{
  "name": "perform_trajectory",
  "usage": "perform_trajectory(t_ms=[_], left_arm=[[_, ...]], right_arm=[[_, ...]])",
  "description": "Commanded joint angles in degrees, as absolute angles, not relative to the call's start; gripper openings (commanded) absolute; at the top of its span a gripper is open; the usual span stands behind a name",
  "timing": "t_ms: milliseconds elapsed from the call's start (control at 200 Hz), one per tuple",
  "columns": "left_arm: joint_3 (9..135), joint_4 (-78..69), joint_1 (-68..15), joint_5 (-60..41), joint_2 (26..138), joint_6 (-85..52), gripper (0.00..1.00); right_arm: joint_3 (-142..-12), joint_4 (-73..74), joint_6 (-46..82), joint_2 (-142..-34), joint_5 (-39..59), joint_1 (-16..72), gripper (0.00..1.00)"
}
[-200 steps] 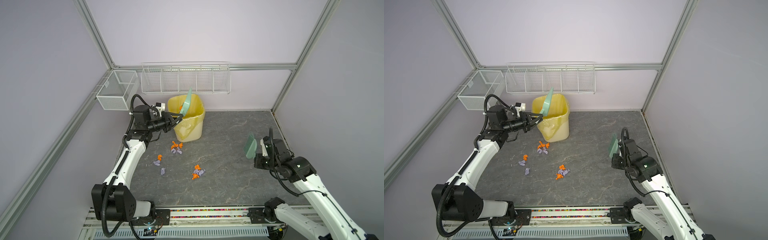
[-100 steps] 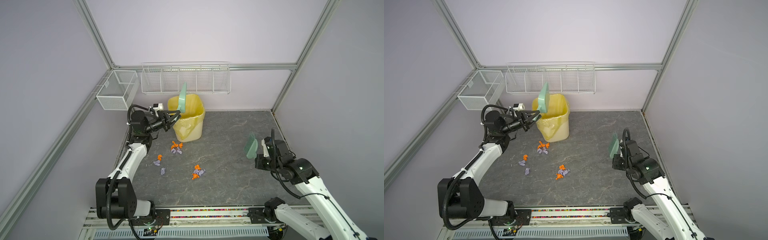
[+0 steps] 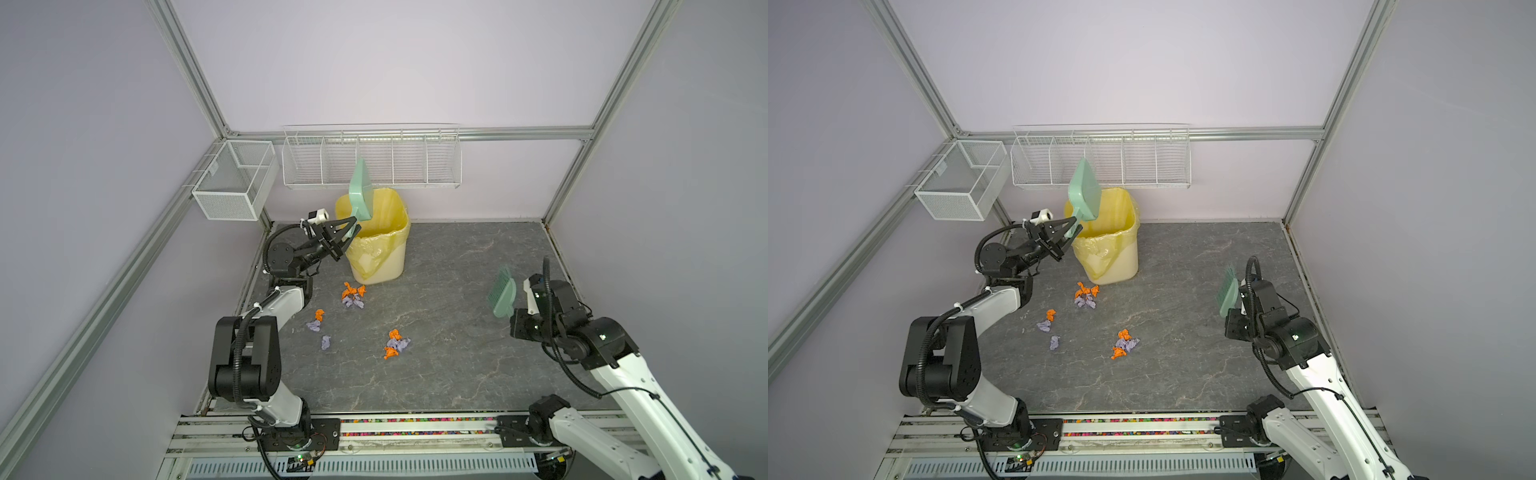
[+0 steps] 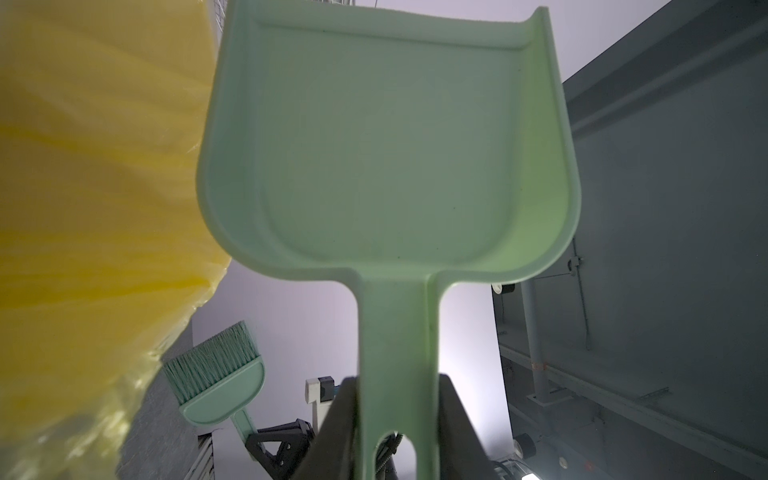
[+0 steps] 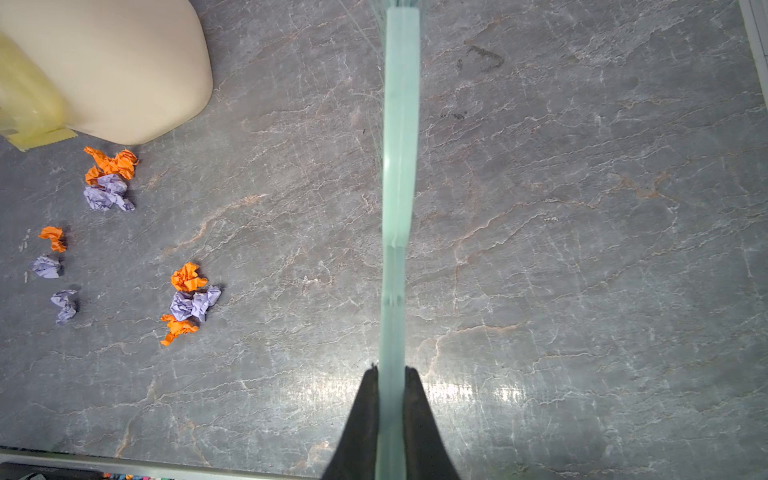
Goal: Sweep away the paper scraps from the table
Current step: 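Tilt the dustpan over the yellow bin with the left gripper to empty it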
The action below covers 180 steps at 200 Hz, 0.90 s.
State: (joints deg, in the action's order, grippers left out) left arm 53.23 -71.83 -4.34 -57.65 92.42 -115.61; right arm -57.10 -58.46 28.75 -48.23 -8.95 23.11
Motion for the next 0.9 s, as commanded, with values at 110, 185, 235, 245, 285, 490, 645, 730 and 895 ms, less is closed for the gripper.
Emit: perform_trajectory(t_ms=[110,185,235,245,285,490,645,730,895], left_arm=[[53.7,-81.0,-3.9,-58.2,91.4,-128.3,0.00],[53.5,-81.0,-3.9,-58.7,91.0,-128.3,0.00],[53.4,-81.1,-3.9,-59.1,90.8,-128.2,0.00],[53.3,-81.0,-3.9,-59.1,90.8,-128.2,0.00],[52.7,-81.0,-3.9,-58.8,90.5,-128.1,0.00],[50.8,-81.0,-3.9,-59.1,88.5,-127.2,0.00],[50.0,-80.4,-3.9,-58.3,87.4,-126.4,0.00],[50.2,-79.1,-4.0,-58.4,86.6,-125.4,0.00],[50.3,-72.9,-4.2,-59.7,83.9,-120.6,0.00]], right_arm=[[-58.4,-58.9,29.7,-47.3,-9.2,22.9,0.07],[-58.1,-58.5,29.8,-47.1,-8.9,22.9,0.07],[-58.2,-58.5,29.6,-47.2,-8.8,22.9,0.07],[-58.3,-58.6,29.6,-47.3,-8.8,22.9,0.07],[-58.4,-58.8,29.6,-47.5,-9.0,22.9,0.07],[-58.3,-57.4,29.7,-47.7,-7.4,22.9,0.07],[-57.7,-55.9,30.1,-47.8,-6.1,22.9,0.07],[-57.6,-55.3,30.2,-48.0,-5.0,23.0,0.07],[-57.6,-53.2,30.0,-48.0,-3.6,23.4,0.07]])
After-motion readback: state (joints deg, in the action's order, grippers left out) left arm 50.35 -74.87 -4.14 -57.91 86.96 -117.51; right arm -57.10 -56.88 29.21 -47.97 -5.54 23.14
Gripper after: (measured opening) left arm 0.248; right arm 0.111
